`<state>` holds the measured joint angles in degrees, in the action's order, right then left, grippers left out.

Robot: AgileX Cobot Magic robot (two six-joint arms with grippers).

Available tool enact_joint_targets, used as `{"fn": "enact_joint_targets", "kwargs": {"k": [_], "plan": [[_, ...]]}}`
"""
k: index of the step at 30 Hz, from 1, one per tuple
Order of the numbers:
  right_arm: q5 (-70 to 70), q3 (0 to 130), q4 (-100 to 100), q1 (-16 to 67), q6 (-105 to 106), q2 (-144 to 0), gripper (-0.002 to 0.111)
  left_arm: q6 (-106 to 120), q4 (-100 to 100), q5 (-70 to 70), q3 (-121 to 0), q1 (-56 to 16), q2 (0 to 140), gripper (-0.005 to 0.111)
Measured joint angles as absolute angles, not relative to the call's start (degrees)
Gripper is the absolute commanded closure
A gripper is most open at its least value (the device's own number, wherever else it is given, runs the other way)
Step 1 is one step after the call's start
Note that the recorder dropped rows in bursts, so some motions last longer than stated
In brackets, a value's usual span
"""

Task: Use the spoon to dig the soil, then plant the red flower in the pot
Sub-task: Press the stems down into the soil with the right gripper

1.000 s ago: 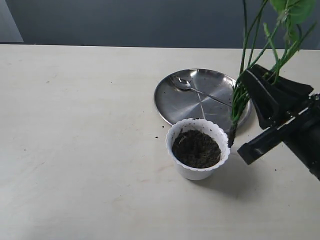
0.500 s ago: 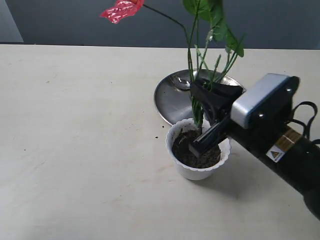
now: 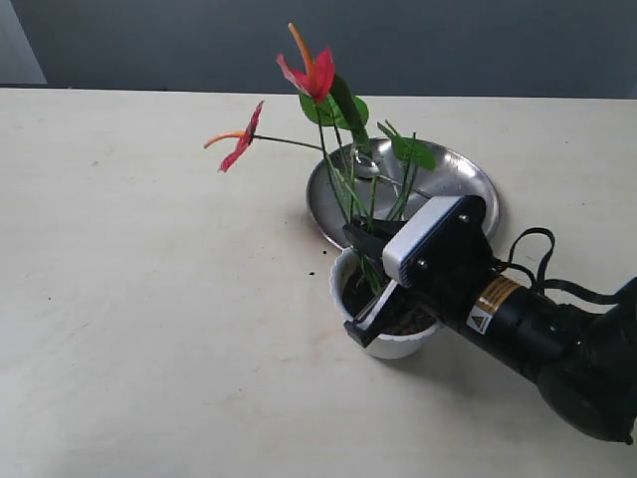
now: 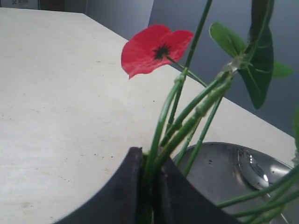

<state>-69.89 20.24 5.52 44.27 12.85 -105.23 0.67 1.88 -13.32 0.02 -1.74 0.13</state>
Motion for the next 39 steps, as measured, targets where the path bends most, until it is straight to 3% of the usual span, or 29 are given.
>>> {"fn": "enact_joint_targets", "kwargs": {"k": [39], "plan": [[-66.6,20.8,4.1,44.3,5.5,-105.3,0.109,0.7,1.9,-13.3,0.0,-1.7,0.1,0.106]]}}
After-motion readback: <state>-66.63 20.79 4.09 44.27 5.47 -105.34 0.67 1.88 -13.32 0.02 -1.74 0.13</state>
